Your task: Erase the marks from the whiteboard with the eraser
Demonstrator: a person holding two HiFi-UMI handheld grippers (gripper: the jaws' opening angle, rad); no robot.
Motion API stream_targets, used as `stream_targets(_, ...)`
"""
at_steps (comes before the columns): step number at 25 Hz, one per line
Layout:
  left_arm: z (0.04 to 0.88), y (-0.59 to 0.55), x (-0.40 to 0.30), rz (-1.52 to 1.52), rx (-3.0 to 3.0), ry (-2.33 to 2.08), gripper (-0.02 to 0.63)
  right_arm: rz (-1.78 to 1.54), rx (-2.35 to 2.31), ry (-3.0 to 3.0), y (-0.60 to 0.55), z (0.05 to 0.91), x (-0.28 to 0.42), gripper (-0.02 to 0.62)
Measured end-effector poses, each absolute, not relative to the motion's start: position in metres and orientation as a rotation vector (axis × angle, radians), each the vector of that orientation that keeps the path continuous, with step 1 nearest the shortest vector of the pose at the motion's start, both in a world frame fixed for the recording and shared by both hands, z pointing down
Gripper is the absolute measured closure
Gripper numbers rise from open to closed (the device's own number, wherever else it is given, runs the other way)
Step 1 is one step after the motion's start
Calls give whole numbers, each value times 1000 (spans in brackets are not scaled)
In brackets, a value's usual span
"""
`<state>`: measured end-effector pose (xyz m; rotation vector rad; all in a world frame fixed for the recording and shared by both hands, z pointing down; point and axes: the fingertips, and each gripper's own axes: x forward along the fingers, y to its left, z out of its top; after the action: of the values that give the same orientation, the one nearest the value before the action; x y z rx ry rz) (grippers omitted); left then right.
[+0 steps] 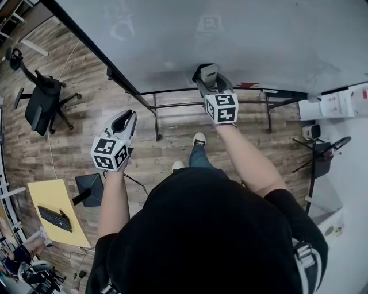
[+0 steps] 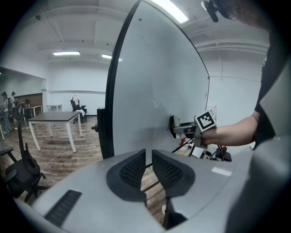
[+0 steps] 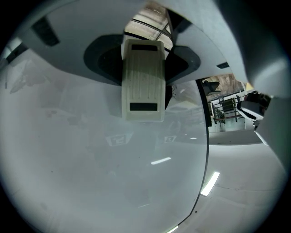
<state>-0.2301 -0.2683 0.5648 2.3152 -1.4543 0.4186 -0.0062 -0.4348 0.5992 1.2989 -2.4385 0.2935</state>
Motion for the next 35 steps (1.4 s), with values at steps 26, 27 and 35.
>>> stream_targets(26, 568, -282, -209, 405, 2347, -1405, 552, 395, 1444, -2346, -448, 600, 66, 350)
stream_targets(27, 568, -281, -210, 405, 2344, -1408, 552, 401, 1437, -2348, -448, 600, 63, 350)
stream_targets(35, 569, -271, -223, 400, 2311, -1436, 552, 456, 1360, -2345, -442, 613, 30, 350)
